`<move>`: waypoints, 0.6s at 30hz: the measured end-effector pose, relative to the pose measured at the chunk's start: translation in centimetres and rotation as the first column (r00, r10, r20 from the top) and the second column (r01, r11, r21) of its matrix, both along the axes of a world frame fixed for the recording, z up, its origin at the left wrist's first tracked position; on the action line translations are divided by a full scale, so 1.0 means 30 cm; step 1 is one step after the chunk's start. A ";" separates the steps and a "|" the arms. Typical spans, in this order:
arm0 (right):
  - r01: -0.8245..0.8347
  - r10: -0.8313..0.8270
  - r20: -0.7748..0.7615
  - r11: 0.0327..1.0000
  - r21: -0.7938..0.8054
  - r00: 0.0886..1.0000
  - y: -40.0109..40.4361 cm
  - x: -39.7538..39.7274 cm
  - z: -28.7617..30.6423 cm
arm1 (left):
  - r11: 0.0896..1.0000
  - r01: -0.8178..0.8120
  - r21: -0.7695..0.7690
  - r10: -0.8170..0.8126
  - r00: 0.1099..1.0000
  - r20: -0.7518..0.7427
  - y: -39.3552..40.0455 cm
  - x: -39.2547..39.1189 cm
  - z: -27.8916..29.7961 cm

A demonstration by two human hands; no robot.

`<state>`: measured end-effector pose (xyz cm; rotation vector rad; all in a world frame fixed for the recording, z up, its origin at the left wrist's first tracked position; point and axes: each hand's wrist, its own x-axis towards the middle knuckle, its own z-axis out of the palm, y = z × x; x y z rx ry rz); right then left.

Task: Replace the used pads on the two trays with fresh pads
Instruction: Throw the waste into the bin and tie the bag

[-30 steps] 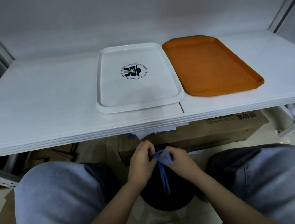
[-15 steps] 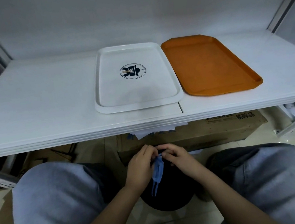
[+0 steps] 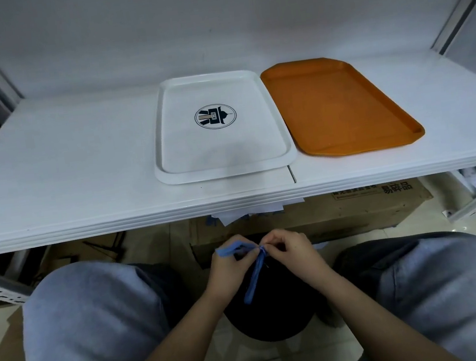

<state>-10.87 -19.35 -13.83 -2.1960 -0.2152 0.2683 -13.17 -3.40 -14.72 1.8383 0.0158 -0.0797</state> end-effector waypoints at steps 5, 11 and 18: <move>0.004 0.018 0.187 0.993 -0.117 0.982 -0.012 -0.005 0.013 | 0.995 -0.049 -0.084 0.039 0.992 -0.120 0.001 -0.003 0.023; 0.004 0.247 0.560 0.912 -0.409 0.791 -0.020 -0.001 -0.014 | 0.956 -0.205 -0.208 0.155 0.961 -0.230 -0.008 -0.029 0.024; 0.056 0.326 0.587 0.841 -0.538 0.741 -0.053 -0.022 -0.013 | 0.937 -0.276 -0.214 0.197 0.924 -0.328 0.002 -0.056 0.011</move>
